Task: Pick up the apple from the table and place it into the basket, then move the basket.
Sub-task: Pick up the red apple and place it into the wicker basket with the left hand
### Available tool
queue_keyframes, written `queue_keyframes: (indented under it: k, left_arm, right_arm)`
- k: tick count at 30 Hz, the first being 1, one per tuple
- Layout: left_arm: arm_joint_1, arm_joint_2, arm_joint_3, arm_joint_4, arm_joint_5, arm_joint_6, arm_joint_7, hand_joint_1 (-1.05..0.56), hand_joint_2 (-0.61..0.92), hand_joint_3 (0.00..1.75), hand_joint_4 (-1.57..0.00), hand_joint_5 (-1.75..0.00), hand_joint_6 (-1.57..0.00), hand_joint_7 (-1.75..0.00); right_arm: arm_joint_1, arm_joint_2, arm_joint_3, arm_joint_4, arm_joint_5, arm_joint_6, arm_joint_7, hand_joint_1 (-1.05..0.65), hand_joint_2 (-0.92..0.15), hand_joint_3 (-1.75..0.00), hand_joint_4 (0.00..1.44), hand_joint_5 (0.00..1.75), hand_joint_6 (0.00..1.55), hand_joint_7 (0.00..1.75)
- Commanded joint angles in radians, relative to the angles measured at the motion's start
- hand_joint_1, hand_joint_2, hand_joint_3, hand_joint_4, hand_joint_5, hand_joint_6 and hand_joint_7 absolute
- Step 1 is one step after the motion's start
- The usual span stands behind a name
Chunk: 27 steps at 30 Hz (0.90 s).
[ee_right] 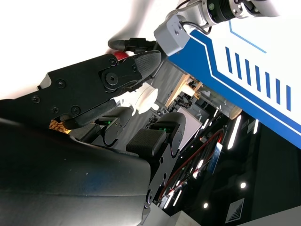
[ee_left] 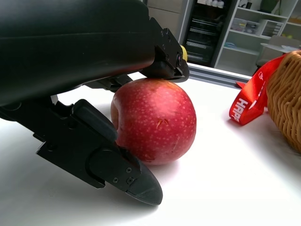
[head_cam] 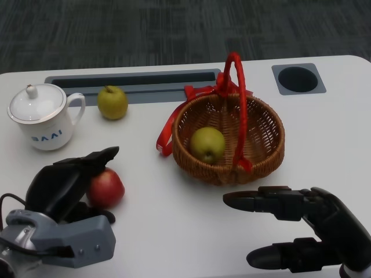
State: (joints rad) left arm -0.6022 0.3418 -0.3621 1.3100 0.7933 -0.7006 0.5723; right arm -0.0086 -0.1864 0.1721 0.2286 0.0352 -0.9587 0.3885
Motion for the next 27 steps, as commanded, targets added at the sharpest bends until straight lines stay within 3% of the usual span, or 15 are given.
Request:
queue_keyframes:
  k: [1, 6, 9, 27]
  left_arm:
    - [-0.003, -0.007, -0.011, 0.011, -0.028, 0.004, 0.013, -0.68, 0.68, 0.00, -0.59, -0.05, -0.49, -0.04]
    - [0.004, -0.011, 0.000, 0.001, -0.071, -0.058, 0.053, -0.32, 0.76, 0.01, -1.03, -0.08, -0.92, -0.07]
    - [0.010, -0.011, 0.018, -0.002, -0.111, -0.091, 0.036, -0.15, 0.79, 0.00, -1.21, -0.08, -1.11, -0.07]
    - [0.078, -0.032, 0.133, -0.078, -0.287, -0.355, 0.046, -0.13, 0.80, 0.00, -1.25, -0.03, -1.12, -0.01]
  right_arm:
    - [0.010, -0.018, -0.005, -0.011, 0.018, -0.002, 0.002, -0.47, -0.84, 0.00, 0.81, 0.00, 0.75, 0.00]
    - [0.019, -0.019, -0.005, -0.018, 0.018, 0.002, 0.001, -0.47, -0.84, 0.00, 0.81, 0.00, 0.75, 0.00]
    - [0.020, -0.020, -0.005, -0.017, 0.017, 0.003, 0.002, -0.47, -0.85, 0.00, 0.81, 0.00, 0.75, 0.00]
    - [0.012, -0.013, -0.002, 0.001, 0.025, -0.001, 0.005, -0.51, -0.89, -0.01, 0.81, 0.00, 0.75, 0.00]
